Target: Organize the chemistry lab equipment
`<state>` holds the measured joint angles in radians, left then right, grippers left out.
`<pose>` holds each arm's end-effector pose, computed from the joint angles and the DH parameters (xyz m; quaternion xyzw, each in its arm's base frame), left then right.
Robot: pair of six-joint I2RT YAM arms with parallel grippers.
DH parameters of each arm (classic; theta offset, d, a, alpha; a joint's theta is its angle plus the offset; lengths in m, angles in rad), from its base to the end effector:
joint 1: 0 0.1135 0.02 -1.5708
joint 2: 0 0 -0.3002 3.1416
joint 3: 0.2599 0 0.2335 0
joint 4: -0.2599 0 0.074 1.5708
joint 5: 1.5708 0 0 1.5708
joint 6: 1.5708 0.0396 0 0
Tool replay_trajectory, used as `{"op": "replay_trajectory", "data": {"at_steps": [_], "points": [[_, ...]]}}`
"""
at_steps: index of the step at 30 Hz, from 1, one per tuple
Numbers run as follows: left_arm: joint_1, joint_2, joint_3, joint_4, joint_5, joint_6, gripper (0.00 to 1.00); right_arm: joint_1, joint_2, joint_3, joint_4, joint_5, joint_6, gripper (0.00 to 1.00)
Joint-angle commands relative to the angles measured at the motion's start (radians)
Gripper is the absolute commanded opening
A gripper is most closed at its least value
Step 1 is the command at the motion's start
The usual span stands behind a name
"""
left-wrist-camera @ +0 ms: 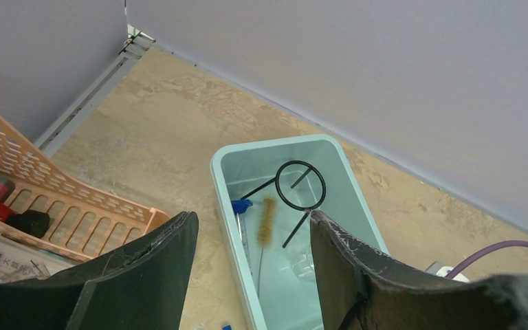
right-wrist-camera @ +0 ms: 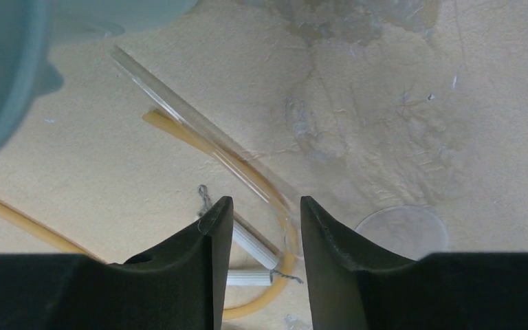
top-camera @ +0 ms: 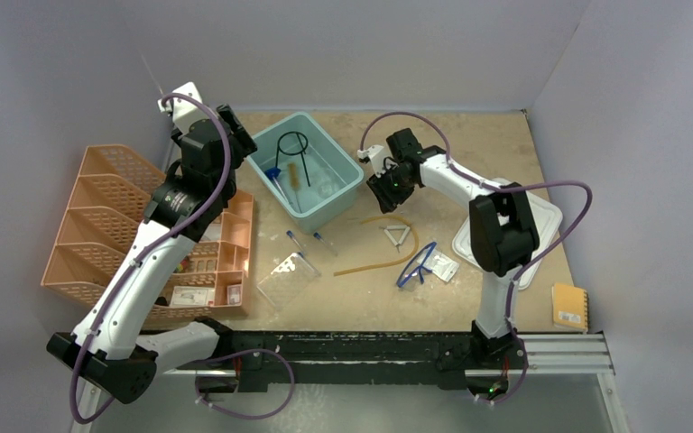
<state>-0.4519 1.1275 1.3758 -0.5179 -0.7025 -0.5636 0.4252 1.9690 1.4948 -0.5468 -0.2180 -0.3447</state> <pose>0.1872 -0.0624 0.4705 -0.2498 0.7343 -0.0373 0.6301 0.3822 0.1825 0.2445 -0.3866 0.8756 0.1155 0.2654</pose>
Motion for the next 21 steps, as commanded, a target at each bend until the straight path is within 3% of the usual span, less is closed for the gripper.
{"op": "replay_trajectory", "data": {"at_steps": [1,21], "points": [[0.005,0.000,0.006,0.025,-0.006,-0.012,0.60,0.001,0.033,0.044,-0.025,0.032,-0.036,0.39],[0.005,-0.008,-0.002,0.026,-0.021,-0.004,0.60,-0.019,0.029,-0.021,-0.051,0.056,-0.092,0.38]]}}
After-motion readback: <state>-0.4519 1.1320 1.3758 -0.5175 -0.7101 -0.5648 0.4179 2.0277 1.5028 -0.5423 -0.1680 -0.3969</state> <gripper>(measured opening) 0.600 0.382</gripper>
